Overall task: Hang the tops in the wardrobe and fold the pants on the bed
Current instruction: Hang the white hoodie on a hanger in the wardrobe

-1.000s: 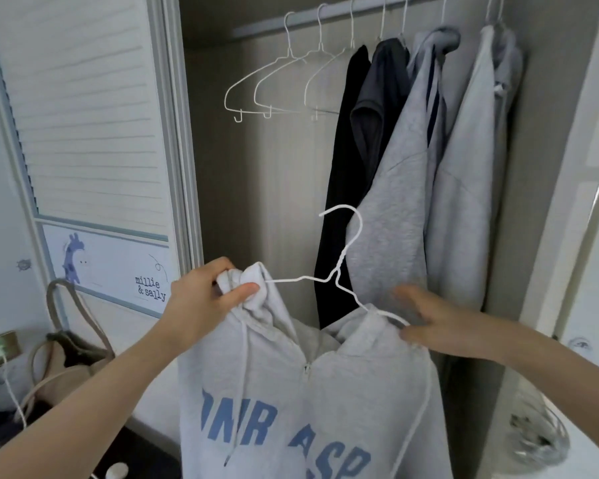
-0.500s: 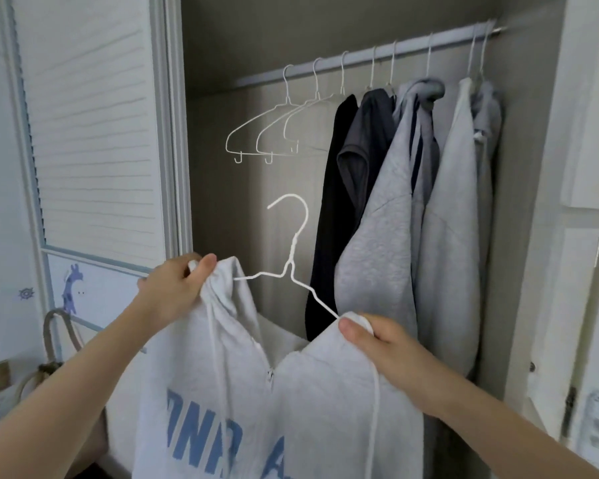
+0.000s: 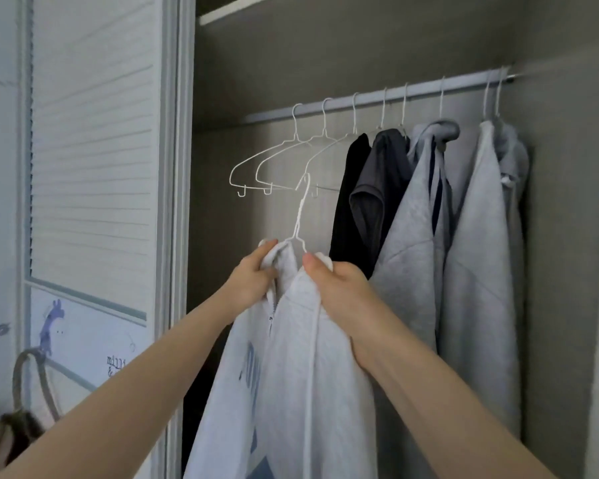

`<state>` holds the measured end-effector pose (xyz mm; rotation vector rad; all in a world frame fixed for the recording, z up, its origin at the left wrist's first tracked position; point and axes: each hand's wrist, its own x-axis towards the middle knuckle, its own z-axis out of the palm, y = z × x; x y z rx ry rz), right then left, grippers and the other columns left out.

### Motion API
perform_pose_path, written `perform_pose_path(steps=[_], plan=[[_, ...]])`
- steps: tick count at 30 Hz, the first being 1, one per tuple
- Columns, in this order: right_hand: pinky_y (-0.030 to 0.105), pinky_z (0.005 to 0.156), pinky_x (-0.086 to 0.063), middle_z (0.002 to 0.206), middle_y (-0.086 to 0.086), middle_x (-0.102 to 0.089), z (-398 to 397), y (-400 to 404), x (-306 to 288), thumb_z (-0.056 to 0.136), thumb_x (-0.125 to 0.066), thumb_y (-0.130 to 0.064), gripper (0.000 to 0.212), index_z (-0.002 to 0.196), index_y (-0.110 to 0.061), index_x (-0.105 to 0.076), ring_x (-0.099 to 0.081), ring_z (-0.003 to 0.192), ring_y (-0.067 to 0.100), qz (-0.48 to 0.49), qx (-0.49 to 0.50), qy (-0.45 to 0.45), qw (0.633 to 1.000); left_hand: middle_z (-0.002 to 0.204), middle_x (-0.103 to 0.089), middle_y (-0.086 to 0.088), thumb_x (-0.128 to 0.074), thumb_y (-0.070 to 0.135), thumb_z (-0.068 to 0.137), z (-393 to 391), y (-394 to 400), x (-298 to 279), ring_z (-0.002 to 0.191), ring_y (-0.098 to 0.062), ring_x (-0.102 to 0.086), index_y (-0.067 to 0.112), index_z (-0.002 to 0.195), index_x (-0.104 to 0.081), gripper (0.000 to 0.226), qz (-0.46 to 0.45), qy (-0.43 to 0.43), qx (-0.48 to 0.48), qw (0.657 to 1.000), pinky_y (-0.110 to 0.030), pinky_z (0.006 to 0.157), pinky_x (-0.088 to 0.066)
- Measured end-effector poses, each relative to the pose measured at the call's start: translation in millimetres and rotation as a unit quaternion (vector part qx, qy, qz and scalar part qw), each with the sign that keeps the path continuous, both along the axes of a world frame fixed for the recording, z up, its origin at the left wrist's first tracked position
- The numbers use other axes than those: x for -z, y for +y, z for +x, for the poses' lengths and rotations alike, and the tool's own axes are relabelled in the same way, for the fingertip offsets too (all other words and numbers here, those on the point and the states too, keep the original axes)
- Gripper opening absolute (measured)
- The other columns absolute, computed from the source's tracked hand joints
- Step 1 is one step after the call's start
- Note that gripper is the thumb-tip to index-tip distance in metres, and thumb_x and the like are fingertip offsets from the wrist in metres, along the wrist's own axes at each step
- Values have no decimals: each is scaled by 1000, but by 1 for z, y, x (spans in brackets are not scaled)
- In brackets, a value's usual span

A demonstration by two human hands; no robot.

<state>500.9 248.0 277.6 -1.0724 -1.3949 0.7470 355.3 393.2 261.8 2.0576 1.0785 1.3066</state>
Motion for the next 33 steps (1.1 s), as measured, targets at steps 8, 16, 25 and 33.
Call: perform_pose_path(steps=[8,16,25,33], plan=[[24,69,-49,84,10,-62,-28,56,-64,100,-43,-29,35,109,1,-60,-61,74,20,71,150,-68,984,98,-71,0,-55,39,81,38,37,-69,91,-16,-64,25,115,-62,37,-18,-100,148,984,-34,83,-50],[36,89,-50,99,12,-63,-26,107,-115,100,-42,-26,32,108,2,-57,-63,93,27,134,261,-86,952,98,-64,12,-49,43,96,76,88,-137,85,-8,-59,15,142,-44,54,-16,-145,250,957,-29,79,-44],[36,90,-49,112,11,-60,-7,153,-165,101,-40,-28,34,125,-7,-54,-59,104,30,139,355,-85,921,159,-23,2,-43,51,99,84,156,-146,139,-26,-34,35,155,-3,71,-41,-167,214,962,-50,107,-38],[28,81,-38,126,17,-57,5,203,-217,100,-43,-19,32,123,-1,-56,-55,114,31,137,415,-123,891,163,-9,6,-44,49,99,83,187,-133,142,-26,-30,38,154,2,72,-17,-145,226,963,-43,104,-43]])
